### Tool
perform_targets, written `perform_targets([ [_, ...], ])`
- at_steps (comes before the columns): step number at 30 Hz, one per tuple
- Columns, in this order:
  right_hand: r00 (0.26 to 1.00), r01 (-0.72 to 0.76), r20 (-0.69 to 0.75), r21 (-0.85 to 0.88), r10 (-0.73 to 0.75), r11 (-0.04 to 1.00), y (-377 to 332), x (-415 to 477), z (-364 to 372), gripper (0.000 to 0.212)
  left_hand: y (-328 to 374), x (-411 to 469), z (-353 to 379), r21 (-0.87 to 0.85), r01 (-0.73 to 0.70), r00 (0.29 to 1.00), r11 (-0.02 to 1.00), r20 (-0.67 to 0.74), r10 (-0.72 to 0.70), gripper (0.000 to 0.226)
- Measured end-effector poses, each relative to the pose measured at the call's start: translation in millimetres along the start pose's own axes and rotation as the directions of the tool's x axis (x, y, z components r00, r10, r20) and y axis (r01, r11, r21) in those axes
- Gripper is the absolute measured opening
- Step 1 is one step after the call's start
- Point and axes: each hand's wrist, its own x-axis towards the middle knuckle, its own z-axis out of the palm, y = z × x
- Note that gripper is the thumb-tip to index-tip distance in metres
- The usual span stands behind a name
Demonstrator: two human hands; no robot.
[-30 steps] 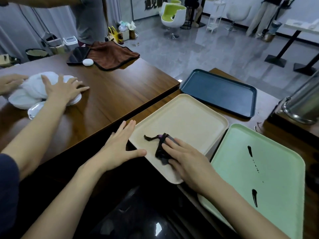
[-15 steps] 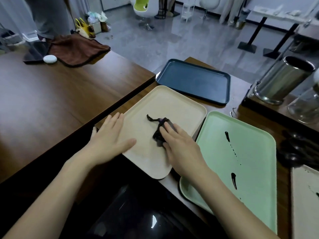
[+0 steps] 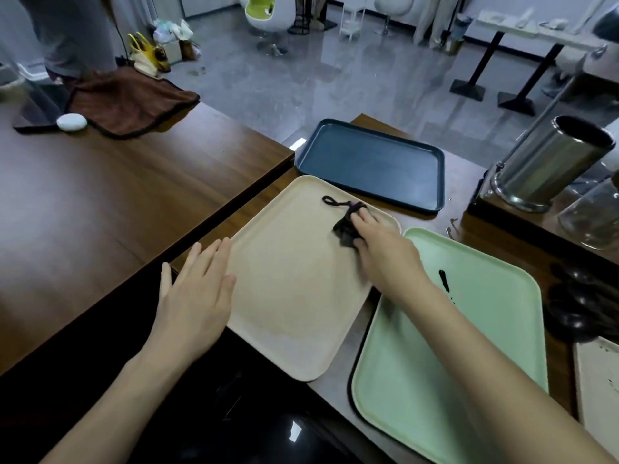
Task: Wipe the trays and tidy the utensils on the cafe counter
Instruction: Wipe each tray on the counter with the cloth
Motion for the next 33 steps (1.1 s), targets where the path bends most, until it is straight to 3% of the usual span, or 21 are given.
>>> perform_targets([
  [5,1.000,0.018,-0.022,-0.112,-0.021,0.994,-2.3,38.2,18.2,0.033,-2.0,0.3,2.8,-0.114,-0.020,0.999,0.993,-0.048,0.015,0.054],
  [11,0.995,0.096,-0.030,0.011,-0.095,0.995,-47.6,72.6,28.9,0.031,-2.7,0.2,5.1,-0.166,-0.035,0.996,0.986,-0.083,0.022,0.061],
  [14,0.978,0.207,-0.022,0.066,-0.206,0.976,-84.5,55.7,32.2,0.029,-0.8,-0.6,7.5,-0.225,-0.022,0.994,0.974,-0.112,-0.003,0.061],
  [18,0.919,0.388,0.014,0.151,-0.395,0.909,-118.7,6.6,37.8,0.042,0.8,-3.0,11.7,-0.336,-0.049,0.984,0.941,-0.176,-0.011,0.074],
  [22,0.875,0.454,0.061,0.246,-0.481,0.856,-126.8,-38.7,28.0,0.055,0.1,-2.0,12.2,-0.363,-0.071,0.981,0.929,-0.194,0.000,0.075],
  [28,0.889,0.449,0.014,0.168,-0.458,0.877,-76.1,-85.5,18.7,0.042,0.4,-2.4,13.2,-0.356,-0.053,0.977,0.933,-0.211,-0.025,0.074],
  [33,0.969,0.245,0.009,0.113,-0.247,0.963,-38.4,-62.3,15.4,0.047,0.1,-0.6,14.0,-0.306,-0.036,0.978,0.951,-0.207,-0.029,0.081],
])
